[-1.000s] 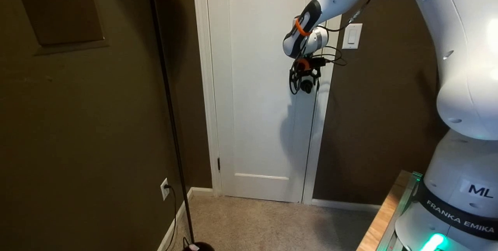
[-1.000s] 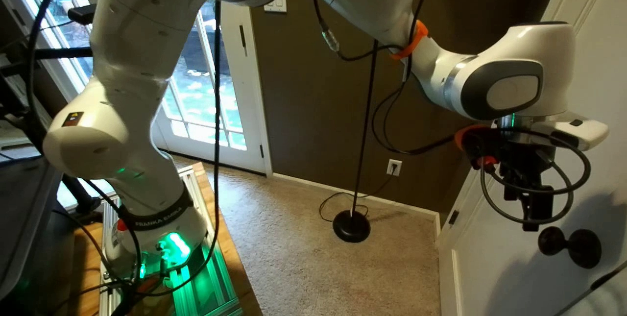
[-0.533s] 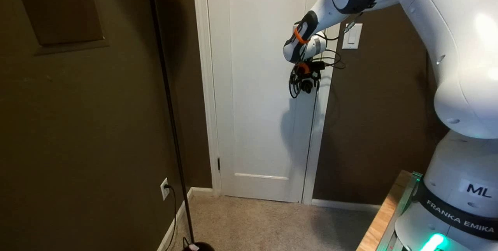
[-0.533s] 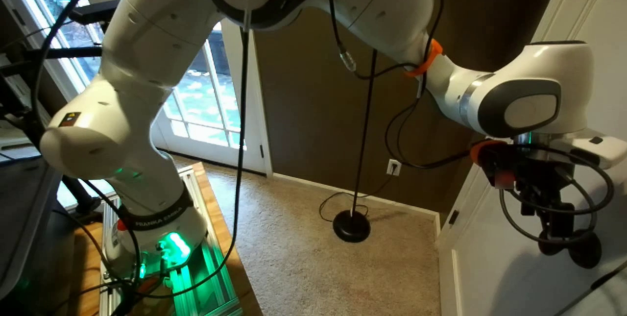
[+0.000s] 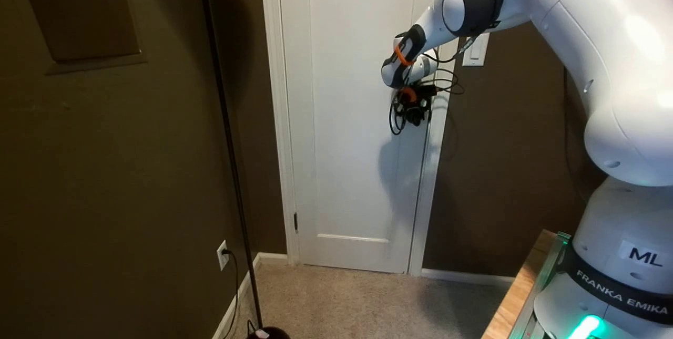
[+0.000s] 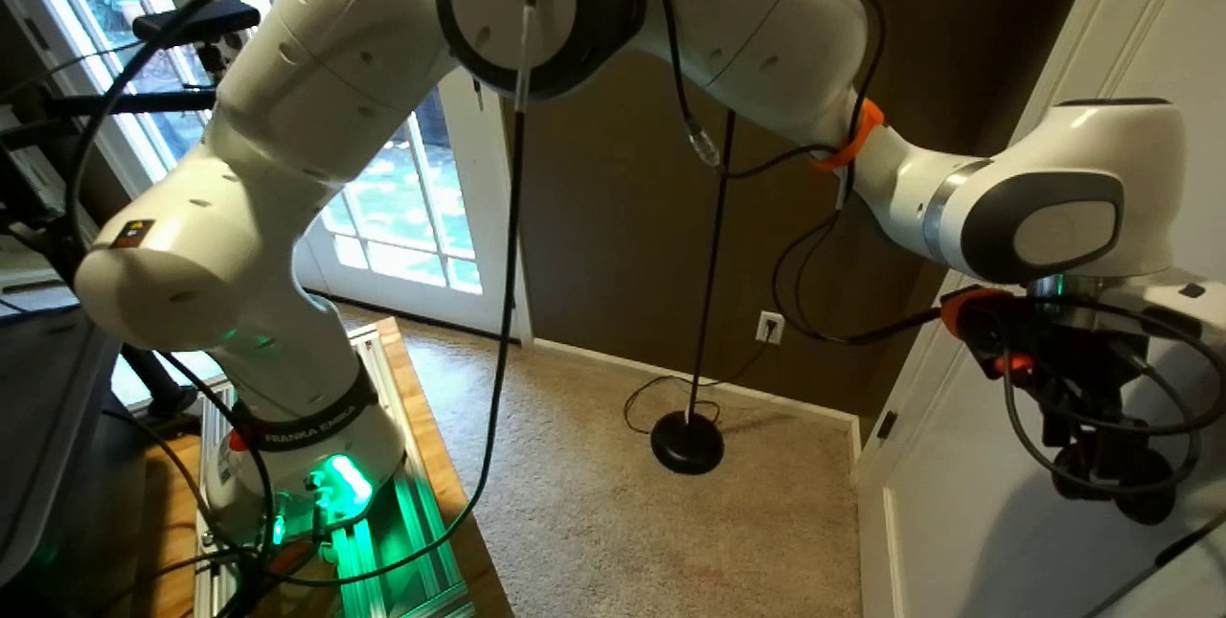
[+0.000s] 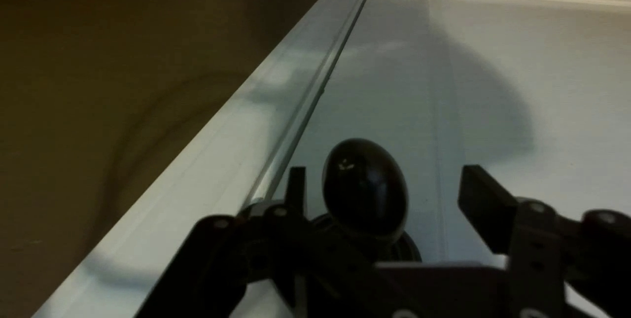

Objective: Open the door

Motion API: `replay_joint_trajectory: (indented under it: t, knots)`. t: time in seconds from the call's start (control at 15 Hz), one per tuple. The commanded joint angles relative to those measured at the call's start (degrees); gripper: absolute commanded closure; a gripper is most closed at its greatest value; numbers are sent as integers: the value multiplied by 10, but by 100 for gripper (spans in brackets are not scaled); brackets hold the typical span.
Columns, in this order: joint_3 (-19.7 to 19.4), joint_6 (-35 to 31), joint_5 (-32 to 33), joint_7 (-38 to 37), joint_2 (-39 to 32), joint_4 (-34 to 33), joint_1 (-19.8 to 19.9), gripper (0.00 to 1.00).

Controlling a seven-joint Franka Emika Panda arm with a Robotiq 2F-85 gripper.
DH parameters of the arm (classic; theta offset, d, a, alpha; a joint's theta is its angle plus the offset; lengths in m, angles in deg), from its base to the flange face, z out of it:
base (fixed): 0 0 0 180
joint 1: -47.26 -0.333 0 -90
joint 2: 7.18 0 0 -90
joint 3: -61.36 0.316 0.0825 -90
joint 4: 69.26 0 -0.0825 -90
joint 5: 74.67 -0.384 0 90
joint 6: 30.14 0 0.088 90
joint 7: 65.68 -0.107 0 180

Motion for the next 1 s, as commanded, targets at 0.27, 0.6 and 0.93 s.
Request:
replay_joint_trajectory:
  t: [0.27, 0.6, 0.93]
  knots:
    - [-2, 70, -21, 3, -25, -62, 10, 76]
    - [7, 86, -46, 1, -10, -54, 19, 84]
    - [53, 124, -128, 62, -5, -68, 77, 84]
